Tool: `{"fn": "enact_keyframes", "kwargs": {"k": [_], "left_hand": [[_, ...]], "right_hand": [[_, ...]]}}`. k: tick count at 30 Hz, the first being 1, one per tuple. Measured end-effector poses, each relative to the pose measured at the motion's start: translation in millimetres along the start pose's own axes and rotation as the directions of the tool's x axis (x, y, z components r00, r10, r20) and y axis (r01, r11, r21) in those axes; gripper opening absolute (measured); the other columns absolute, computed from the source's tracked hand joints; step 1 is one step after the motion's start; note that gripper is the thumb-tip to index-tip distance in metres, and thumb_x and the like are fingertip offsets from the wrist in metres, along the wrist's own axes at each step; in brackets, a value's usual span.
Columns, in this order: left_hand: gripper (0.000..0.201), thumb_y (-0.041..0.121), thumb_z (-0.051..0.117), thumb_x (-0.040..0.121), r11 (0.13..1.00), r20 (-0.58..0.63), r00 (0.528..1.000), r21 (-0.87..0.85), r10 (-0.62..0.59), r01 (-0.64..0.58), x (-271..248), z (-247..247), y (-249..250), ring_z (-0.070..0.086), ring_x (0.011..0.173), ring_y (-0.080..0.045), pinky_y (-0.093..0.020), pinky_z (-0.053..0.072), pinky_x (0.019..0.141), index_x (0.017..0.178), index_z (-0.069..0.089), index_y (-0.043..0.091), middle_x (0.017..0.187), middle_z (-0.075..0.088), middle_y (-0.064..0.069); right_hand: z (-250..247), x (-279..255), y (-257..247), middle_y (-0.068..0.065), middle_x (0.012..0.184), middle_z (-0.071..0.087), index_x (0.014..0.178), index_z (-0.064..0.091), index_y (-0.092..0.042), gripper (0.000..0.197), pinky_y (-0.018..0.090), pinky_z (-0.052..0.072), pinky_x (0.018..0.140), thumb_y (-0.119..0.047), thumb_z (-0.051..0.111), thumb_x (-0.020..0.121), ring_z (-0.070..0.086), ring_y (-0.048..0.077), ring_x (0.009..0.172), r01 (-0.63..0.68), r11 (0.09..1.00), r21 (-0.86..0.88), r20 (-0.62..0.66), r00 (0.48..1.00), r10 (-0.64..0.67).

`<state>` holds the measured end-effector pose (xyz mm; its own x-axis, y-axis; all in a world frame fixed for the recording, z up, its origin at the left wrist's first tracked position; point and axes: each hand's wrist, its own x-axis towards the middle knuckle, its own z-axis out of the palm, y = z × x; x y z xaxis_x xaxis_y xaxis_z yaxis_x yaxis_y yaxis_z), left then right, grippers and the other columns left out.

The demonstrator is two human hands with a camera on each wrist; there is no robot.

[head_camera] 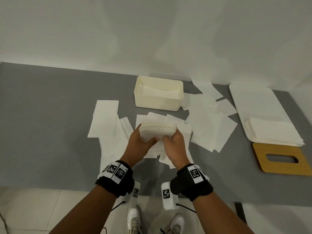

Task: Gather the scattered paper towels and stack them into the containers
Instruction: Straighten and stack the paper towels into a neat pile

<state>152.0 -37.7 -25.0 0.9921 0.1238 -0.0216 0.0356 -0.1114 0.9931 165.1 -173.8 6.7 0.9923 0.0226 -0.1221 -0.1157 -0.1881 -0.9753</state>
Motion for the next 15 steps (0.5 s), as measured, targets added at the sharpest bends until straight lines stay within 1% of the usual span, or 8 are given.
{"fn": "enact_keyframes", "kwargs": {"k": [2, 3, 5, 7, 8, 11, 13, 15], "left_hand": [[0.055, 0.017, 0.079, 0.078, 1.0, -0.004, 1.0, -0.003, 0.002, -0.002, 0.3, 0.7, 0.7, 0.063, 0.106, -0.009, -0.028, 0.056, 0.089, 0.126, 0.054, 0.018, 0.116, 0.065, 0.005], [0.06, 0.02, 0.082, 0.075, 1.0, -0.01, 1.0, -0.003, -0.011, 0.011, 0.7, 1.1, -0.1, 0.062, 0.107, -0.009, -0.03, 0.056, 0.089, 0.127, 0.052, 0.02, 0.117, 0.063, 0.005], [0.066, 0.022, 0.084, 0.072, 1.0, -0.012, 1.0, 0.006, -0.025, 0.025, -0.2, 2.8, 0.1, 0.06, 0.108, -0.007, -0.026, 0.056, 0.086, 0.127, 0.048, 0.025, 0.118, 0.061, 0.009], [0.066, 0.023, 0.083, 0.073, 1.0, -0.003, 1.0, 0.02, -0.019, 0.019, -1.2, 4.2, 1.7, 0.059, 0.109, -0.008, -0.023, 0.054, 0.087, 0.128, 0.047, 0.024, 0.119, 0.06, 0.008], [0.064, 0.022, 0.082, 0.074, 0.999, -0.006, 1.0, 0.026, -0.025, 0.026, -0.5, 4.3, 0.2, 0.059, 0.109, -0.01, -0.026, 0.054, 0.089, 0.128, 0.048, 0.023, 0.12, 0.06, 0.005], [0.047, 0.016, 0.076, 0.081, 0.999, -0.016, 0.999, -0.002, -0.033, 0.033, -3.3, 3.2, -0.1, 0.063, 0.105, -0.014, -0.034, 0.055, 0.092, 0.123, 0.054, 0.018, 0.116, 0.064, 0.001], [0.036, 0.012, 0.074, 0.083, 1.0, -0.01, 1.0, 0.001, -0.002, 0.002, -4.1, 2.3, 2.6, 0.064, 0.099, -0.01, -0.03, 0.055, 0.088, 0.115, 0.059, 0.017, 0.107, 0.067, 0.002], [0.037, 0.012, 0.075, 0.082, 1.0, -0.005, 1.0, -0.002, 0.019, -0.019, -4.1, 1.2, 3.8, 0.064, 0.099, -0.01, -0.026, 0.053, 0.086, 0.114, 0.059, 0.014, 0.105, 0.066, 0.001]], "right_hand": [[-0.3, 0.3, -1.1, -0.008, 0.103, 0.061, 0.114, 0.053, -0.026, 0.037, 0.007, 0.046, 0.071, -0.001, 0.056, 0.088, 0.058, 0.004, 0.096, -0.017, 1.0, 0.008, 0.006, 1.0, 0.017], [0.0, 0.7, -0.3, -0.004, 0.107, 0.061, 0.118, 0.052, -0.025, 0.042, 0.01, 0.047, 0.074, 0.001, 0.057, 0.085, 0.058, 0.009, 0.099, -0.036, 0.999, 0.005, 0.007, 0.999, 0.036], [0.8, 1.3, 1.3, -0.001, 0.113, 0.059, 0.124, 0.048, -0.024, 0.049, 0.021, 0.048, 0.083, 0.002, 0.056, 0.082, 0.056, 0.016, 0.106, -0.075, 0.997, -0.019, -0.001, 0.997, 0.075], [1.2, 1.5, 2.8, -0.001, 0.116, 0.058, 0.126, 0.047, -0.024, 0.05, 0.027, 0.048, 0.088, 0.0, 0.056, 0.084, 0.054, 0.016, 0.107, -0.086, 0.995, -0.042, -0.011, 0.996, 0.085], [1.2, 1.5, 4.4, 0.0, 0.115, 0.058, 0.125, 0.048, -0.024, 0.048, 0.027, 0.048, 0.088, 0.0, 0.056, 0.084, 0.055, 0.016, 0.107, -0.083, 0.996, -0.035, -0.011, 0.997, 0.083], [-0.2, -0.3, 6.9, -0.002, 0.108, 0.062, 0.114, 0.052, -0.027, 0.038, 0.016, 0.046, 0.08, 0.0, 0.052, 0.087, 0.059, 0.014, 0.102, -0.048, 0.999, -0.011, 0.002, 0.999, 0.048], [-0.9, -0.6, 5.2, -0.009, 0.101, 0.063, 0.109, 0.054, -0.028, 0.033, 0.008, 0.044, 0.074, -0.001, 0.049, 0.091, 0.059, 0.005, 0.095, -0.013, 1.0, -0.015, 0.008, 1.0, 0.013], [-1.8, -0.5, 4.9, -0.014, 0.098, 0.062, 0.108, 0.053, -0.03, 0.033, 0.007, 0.045, 0.074, -0.002, 0.049, 0.092, 0.06, 0.001, 0.092, 0.006, 1.0, -0.002, -0.005, 1.0, -0.006]]}}
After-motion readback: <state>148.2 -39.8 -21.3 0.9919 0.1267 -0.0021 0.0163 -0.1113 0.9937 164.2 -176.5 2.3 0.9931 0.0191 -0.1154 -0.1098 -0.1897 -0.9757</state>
